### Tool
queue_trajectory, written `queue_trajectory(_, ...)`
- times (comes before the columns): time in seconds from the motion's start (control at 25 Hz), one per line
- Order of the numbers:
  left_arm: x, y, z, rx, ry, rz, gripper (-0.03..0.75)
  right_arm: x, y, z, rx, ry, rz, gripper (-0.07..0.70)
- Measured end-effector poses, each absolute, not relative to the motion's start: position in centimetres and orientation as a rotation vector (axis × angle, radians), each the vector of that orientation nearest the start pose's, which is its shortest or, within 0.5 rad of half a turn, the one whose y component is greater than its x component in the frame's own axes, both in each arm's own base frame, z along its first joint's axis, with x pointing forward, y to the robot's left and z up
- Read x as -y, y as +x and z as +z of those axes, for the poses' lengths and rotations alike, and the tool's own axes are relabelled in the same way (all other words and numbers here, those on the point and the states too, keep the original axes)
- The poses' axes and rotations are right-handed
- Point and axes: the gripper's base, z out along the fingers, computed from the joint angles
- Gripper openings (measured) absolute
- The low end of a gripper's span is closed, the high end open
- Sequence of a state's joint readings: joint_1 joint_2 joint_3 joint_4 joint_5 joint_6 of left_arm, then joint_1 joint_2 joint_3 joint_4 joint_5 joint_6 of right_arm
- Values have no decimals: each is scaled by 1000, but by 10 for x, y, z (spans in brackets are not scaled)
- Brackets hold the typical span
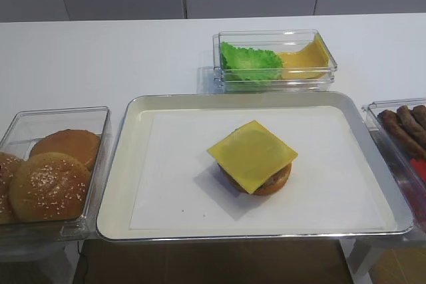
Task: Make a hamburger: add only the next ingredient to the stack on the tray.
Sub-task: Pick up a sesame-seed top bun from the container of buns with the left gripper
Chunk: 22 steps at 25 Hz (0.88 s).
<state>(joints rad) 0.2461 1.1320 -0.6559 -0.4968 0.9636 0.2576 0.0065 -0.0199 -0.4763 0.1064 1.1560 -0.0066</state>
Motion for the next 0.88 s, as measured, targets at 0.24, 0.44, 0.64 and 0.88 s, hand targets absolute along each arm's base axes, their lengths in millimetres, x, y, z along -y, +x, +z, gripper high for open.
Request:
queue_trajectory(0.24, -9, 184, 244, -2751, -311, -518, 230, -9, -10, 263, -2141, -25, 129, 27)
queue_trajectory(0.44, -9, 183, 244, -2757, -274, -516, 225, -9, -10, 263, -2141, -25, 129, 27)
queue_trajectory(0.64, -9, 183, 245, -2759, -267, -520, 223, -9, -10, 263, -2141, -25, 129, 27)
queue_trajectory(0.88, -4, 184, 247, -2737, -243, -596, 182, -9, -10, 263, -2141, -25, 129, 27)
